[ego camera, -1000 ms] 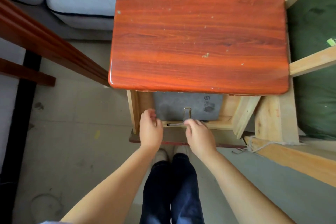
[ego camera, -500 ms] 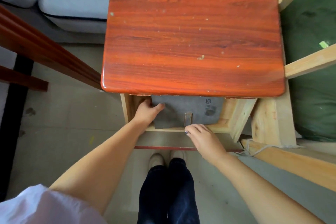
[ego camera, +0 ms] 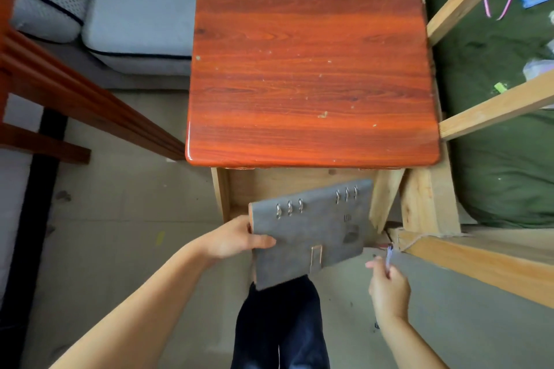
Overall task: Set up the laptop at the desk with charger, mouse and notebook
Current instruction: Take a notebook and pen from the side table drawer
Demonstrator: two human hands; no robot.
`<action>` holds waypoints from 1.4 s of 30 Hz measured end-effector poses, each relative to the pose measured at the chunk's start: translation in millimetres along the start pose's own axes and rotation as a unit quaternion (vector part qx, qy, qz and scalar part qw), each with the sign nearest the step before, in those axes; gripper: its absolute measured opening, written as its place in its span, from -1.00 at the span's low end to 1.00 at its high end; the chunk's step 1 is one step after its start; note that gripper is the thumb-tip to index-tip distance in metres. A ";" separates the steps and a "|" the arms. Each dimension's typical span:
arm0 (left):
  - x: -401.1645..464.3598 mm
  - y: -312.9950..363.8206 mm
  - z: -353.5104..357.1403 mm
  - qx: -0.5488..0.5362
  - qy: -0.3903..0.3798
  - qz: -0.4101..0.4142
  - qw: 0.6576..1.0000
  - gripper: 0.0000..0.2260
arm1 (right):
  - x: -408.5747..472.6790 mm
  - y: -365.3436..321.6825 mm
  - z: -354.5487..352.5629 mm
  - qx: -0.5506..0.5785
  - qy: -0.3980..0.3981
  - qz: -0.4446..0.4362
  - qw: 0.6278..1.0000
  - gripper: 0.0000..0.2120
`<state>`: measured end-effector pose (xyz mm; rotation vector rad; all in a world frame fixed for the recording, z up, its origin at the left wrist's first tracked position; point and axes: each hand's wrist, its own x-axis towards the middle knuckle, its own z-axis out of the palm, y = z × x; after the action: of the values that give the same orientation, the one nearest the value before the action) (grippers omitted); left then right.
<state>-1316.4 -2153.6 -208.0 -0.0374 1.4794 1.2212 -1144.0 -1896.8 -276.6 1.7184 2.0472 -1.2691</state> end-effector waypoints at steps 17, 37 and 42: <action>61.9 -92.5 66.1 0.475 -0.077 -0.075 0.873 -0.47 | 33.3 -30.0 44.4 0.364 -0.140 0.289 0.874 -0.28; 44.1 24.3 77.4 0.612 0.068 0.004 0.788 -0.49 | -17.4 -144.8 -4.8 0.478 -0.128 0.212 0.843 -0.50; 62.3 45.2 49.6 0.632 0.094 0.009 0.769 -0.49 | -7.0 -171.1 13.5 0.514 -0.138 0.181 0.827 -0.35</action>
<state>-1330.5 -2063.4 -215.2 0.7812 2.2116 0.0129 -1296.5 -1905.4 -197.9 1.9182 0.7551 -2.4997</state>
